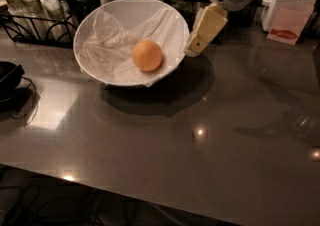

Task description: Pick orange from white bowl

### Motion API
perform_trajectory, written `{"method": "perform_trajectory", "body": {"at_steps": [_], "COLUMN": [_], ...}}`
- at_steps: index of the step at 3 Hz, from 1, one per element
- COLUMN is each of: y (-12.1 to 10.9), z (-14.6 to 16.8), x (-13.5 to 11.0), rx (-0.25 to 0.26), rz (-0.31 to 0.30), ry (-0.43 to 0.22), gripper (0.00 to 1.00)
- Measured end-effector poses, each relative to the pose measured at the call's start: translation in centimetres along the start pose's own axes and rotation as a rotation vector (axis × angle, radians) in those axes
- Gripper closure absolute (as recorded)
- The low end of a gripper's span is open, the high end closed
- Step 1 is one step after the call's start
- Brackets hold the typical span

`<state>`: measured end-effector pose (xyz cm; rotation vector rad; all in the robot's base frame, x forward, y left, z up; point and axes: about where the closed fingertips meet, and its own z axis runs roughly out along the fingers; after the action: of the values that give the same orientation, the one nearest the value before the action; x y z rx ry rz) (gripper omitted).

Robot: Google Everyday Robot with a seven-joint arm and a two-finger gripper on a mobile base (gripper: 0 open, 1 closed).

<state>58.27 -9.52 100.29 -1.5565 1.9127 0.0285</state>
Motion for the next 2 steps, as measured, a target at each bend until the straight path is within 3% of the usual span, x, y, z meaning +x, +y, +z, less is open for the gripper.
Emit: {"method": "perform_trajectory", "body": {"at_steps": [1,2], "y": [-2.41,-2.41], "z": [2.78,2.81], "x": [-1.20,-1.21], "rx": [-0.005,-0.006], "rz": [0.029,0.029], "ry": [-0.053,-0.053], "gripper": [0.00,0.00]}}
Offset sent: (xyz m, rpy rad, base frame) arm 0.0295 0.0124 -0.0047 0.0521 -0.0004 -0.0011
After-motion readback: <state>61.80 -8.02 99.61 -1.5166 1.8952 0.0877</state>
